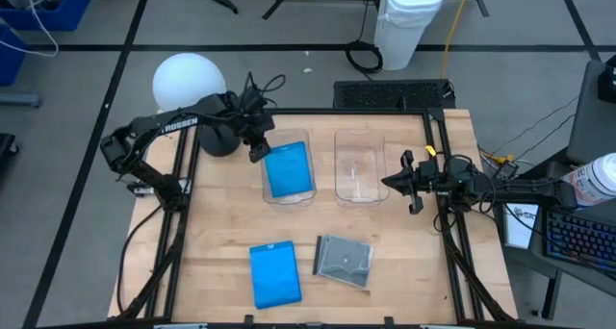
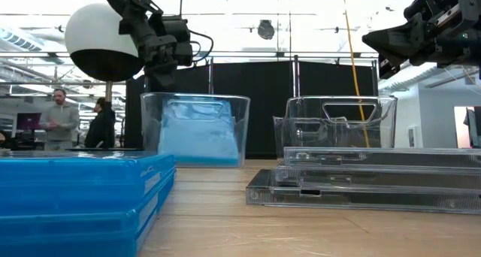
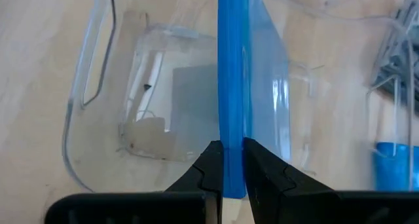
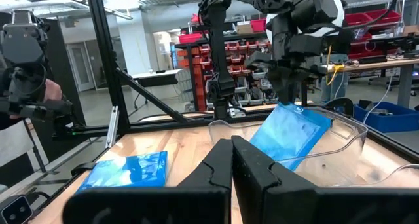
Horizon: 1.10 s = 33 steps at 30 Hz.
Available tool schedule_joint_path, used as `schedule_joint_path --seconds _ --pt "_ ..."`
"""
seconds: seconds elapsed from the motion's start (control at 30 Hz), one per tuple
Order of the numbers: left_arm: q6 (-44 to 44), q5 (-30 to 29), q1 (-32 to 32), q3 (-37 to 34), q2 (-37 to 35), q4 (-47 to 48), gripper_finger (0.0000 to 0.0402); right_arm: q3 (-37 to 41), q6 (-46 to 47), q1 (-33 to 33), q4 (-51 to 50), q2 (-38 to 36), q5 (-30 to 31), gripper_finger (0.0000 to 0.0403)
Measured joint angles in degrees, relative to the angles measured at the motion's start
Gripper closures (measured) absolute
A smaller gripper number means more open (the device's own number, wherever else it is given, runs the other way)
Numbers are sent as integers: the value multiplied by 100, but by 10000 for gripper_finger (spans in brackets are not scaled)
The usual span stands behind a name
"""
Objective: Pick & place jewel cases by type
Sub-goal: Put the blue cd case into the left transparent bin, then put the black cd case into the right transparent bin
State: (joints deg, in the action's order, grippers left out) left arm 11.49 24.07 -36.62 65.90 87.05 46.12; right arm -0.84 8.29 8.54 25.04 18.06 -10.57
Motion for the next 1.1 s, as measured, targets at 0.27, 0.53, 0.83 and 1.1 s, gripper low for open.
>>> schedule_joint_path --seconds 0.27,0.53,0.83,1.1 --pt "308 -684 157 -69 0 -62 357 0 0 -2 0 1 0 403" --pt "768 -1363 462 -69 0 -116 389 2 1 0 0 2 0 403" --pt "986 -1368 620 50 -113 -170 395 1 -11 0 0 1 2 403" --pt "1105 -1969 1718 998 -1500 -59 392 0 -39 0 0 1 2 403"
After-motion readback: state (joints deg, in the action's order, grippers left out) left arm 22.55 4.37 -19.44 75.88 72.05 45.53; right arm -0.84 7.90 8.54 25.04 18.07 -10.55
